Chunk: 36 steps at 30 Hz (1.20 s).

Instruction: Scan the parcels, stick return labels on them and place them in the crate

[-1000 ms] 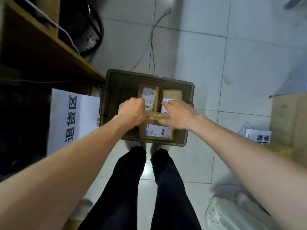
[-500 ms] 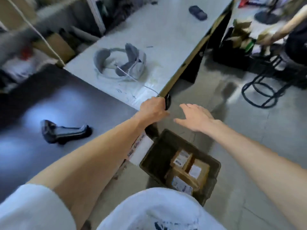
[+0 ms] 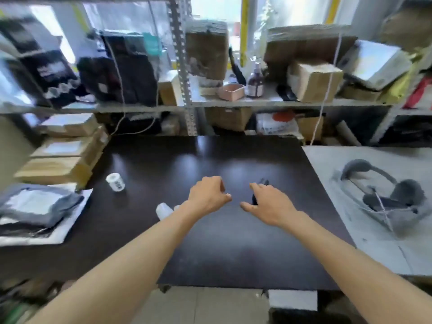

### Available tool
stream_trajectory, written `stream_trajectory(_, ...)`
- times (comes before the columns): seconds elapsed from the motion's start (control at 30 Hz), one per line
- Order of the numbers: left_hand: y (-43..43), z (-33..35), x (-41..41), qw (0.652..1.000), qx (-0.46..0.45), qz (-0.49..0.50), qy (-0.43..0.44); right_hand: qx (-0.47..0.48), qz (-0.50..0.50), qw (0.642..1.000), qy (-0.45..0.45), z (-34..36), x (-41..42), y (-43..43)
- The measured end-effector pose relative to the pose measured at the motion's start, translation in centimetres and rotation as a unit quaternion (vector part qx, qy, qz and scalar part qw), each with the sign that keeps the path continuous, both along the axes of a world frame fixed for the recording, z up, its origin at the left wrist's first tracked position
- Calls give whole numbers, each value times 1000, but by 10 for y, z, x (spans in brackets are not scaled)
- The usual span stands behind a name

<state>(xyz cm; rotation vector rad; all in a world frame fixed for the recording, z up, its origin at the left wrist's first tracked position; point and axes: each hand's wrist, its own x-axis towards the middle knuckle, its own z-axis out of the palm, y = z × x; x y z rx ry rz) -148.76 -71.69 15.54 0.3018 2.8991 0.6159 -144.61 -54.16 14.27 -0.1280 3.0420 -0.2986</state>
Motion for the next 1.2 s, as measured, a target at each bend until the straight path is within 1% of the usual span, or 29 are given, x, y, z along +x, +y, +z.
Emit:
stream_trajectory(0.17, -137, 1, -7, 988, 0, 154, -2, -13, 122, 992, 7, 6, -53, -129)
stream_trajectory(0.3, -219, 0, -12, 974, -10, 226, -7, -11, 165, 986, -9, 4, -81, -206)
stream_trajectory(0.5, -311, 7, -50, 965, -4, 262, 9, -14, 184, 983, -9, 7, -130, -297)
stream_trajectory(0.73, -391, 6, -104, 960, 27, 278, -3, -30, 181, 983, -22, 10, -192, -389)
stream_trajectory(0.9, -429, 5, -141, 948, 29, 316, -10, -40, 212, 976, -19, 8, -236, -437)
stream_trajectory(1.03, -456, 0, -162, 932, 54, 358, -18, -52, 237, 969, -40, 3, -262, -466)
stream_trajectory(1.2, -502, -14, -198, 916, 70, 394, 1, -63, 245, 965, -65, -15, -295, -505)
